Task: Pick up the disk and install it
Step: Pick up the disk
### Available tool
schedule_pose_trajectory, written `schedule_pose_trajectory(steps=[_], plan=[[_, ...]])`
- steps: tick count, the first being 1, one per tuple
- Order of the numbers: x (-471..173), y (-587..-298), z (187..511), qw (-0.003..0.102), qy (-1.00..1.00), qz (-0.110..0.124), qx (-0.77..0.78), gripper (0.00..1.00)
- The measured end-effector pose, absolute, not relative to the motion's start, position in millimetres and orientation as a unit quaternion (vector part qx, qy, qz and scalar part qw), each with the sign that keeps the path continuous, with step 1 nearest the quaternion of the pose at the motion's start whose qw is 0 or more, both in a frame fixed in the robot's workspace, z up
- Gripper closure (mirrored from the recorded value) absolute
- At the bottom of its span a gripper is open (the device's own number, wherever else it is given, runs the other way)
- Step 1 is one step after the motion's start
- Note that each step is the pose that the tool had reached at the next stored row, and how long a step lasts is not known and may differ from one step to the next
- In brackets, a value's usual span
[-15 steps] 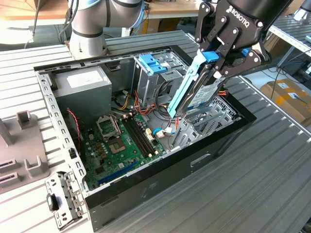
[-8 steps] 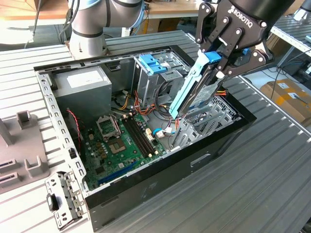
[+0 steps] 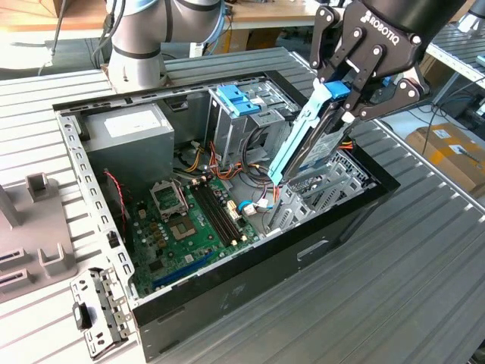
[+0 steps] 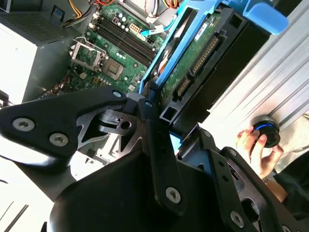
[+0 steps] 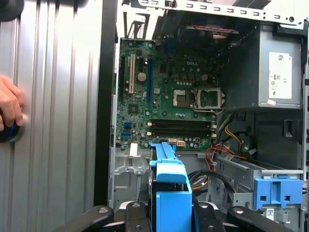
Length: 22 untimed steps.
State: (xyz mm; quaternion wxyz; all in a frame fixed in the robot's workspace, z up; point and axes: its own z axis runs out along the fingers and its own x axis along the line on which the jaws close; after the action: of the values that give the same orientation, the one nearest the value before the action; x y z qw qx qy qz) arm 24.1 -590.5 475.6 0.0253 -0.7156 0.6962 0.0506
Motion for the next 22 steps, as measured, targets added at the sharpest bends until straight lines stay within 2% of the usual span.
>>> schedule_pose_trajectory(steps=[22], plan=[[63,-603,473,0.025,0.696,0.051,-0.716,0.64]])
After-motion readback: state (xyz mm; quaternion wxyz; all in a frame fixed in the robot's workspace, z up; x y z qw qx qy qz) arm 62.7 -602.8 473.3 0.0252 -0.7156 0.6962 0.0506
